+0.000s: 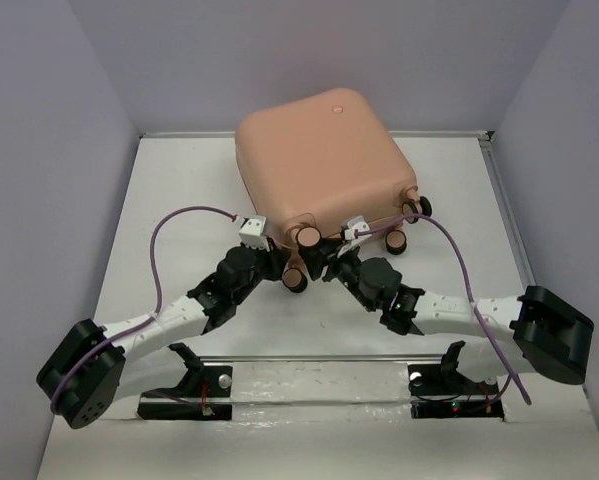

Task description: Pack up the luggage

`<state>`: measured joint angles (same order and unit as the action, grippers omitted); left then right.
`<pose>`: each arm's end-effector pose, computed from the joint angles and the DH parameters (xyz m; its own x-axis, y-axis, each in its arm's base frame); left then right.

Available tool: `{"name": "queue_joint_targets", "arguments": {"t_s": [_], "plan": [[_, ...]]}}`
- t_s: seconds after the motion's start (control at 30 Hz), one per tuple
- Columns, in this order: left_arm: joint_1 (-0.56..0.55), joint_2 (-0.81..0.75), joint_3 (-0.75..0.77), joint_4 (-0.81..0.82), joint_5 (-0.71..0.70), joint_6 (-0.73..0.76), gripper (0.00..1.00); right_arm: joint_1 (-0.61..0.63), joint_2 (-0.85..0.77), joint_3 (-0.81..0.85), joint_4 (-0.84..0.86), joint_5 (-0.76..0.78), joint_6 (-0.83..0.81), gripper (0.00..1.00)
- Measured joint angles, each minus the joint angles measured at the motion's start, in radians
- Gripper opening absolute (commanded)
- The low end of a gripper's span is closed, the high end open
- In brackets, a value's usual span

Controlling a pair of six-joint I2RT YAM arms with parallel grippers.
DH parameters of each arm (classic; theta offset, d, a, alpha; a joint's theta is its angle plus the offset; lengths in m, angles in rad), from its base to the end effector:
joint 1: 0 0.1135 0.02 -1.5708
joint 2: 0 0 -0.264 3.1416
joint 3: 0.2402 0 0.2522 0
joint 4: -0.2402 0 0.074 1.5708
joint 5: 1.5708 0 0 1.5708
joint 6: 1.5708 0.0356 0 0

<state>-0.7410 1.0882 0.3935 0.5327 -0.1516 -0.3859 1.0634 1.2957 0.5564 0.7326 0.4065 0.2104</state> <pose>0.1747 -0.1525 0.2190 -0.3200 -0.2115 -0.9235 0.4716 0.8099 -0.3489 0.1466 0.2348 0.2461 -0.1307 0.1597 -0.9785 -0.5965 0.7756 0.2063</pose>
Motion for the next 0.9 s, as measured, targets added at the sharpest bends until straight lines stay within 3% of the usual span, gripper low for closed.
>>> {"name": "queue_joint_targets", "arguments": {"t_s": [0.3,0.43,0.53,0.67,0.8,0.83,0.87,0.9], "plan": [[0.031,-0.053,-0.002,-0.089,-0.056,-0.086,0.06,-0.008,-0.161,-0.097,-0.056,-0.003,0.007,0.07],[0.227,-0.053,-0.002,-0.122,-0.241,-0.096,0.06,-0.008,-0.294,-0.147,-0.149,0.005,0.008,0.07],[0.275,-0.032,0.011,-0.126,-0.295,-0.100,0.06,-0.008,-0.320,-0.148,-0.183,0.004,0.008,0.07],[0.309,0.051,0.071,-0.080,-0.248,-0.100,0.06,-0.008,-0.328,-0.148,-0.195,0.002,0.013,0.07],[0.195,0.040,0.029,0.027,-0.116,-0.051,0.06,-0.008,-0.327,-0.148,-0.197,0.002,0.019,0.07],[0.135,0.017,0.000,0.047,-0.072,-0.033,0.11,-0.008,-0.326,-0.148,-0.197,0.002,0.019,0.07],[0.086,-0.010,-0.032,0.061,-0.014,-0.019,0.28,-0.008,-0.326,-0.148,-0.197,0.002,0.019,0.07],[0.060,-0.032,-0.063,0.069,0.031,-0.011,0.35,-0.008,-0.326,-0.148,-0.197,0.002,0.021,0.07]]}}
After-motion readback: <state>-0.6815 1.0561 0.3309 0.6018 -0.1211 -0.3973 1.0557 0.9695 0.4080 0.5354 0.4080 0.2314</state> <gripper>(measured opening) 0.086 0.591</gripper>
